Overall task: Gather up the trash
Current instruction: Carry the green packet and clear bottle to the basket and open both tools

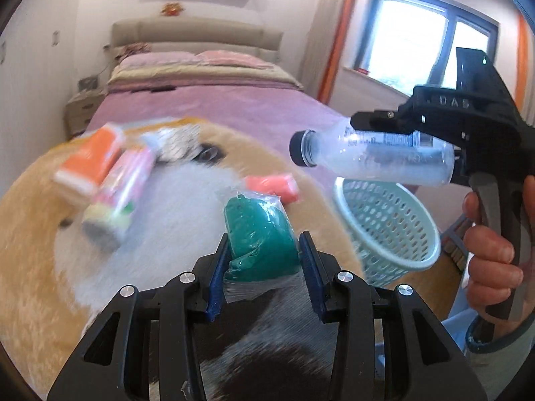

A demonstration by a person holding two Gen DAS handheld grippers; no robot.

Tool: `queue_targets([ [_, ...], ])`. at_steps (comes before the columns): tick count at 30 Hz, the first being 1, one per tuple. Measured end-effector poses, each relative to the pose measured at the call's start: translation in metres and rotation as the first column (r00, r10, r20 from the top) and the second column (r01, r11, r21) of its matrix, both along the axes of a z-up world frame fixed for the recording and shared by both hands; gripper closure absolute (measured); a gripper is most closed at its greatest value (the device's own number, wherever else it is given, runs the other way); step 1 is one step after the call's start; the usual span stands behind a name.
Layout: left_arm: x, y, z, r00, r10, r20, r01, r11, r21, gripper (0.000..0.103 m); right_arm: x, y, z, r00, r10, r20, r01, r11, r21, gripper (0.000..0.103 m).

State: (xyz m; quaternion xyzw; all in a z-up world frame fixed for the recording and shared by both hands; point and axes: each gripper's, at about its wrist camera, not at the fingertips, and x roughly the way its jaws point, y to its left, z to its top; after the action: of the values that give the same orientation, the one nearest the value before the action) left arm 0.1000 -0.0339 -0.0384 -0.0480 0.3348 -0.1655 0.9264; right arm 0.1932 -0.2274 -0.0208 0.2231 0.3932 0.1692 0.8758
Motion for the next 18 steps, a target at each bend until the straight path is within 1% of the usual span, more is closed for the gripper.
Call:
queue_targets([
  [3,0.008,-0.028,0.01,0.998,-0.06,0.029,0.06,0.998,0.009,0.064,-0.006,-0.036,0.003,0.998,-0.069,0.011,0.068,0.997,0.023,0.059],
  [8,0.023,-0.083,0.017,0.986,-0.162,0.043,0.161,0.987,0.03,0.064,-0.015,-0.089,0.002,0.984,-0.177,0.01,0.176,0.984,0.04,0.059],
  [11,0.034,-0.116,0.018,0.973,-0.226,0.039,0.225,0.974,0.031,0.064,-0.018,-0.112,-0.003,0.974,-0.227,0.005,0.227,0.974,0.028,0.059],
  [18,0.059,-0.169,0.008,0.95,-0.311,-0.001,0.311,0.949,0.04,0.064,-0.019,-0.159,-0.025,0.939,-0.344,-0.02,0.344,0.939,-0.025,0.059],
])
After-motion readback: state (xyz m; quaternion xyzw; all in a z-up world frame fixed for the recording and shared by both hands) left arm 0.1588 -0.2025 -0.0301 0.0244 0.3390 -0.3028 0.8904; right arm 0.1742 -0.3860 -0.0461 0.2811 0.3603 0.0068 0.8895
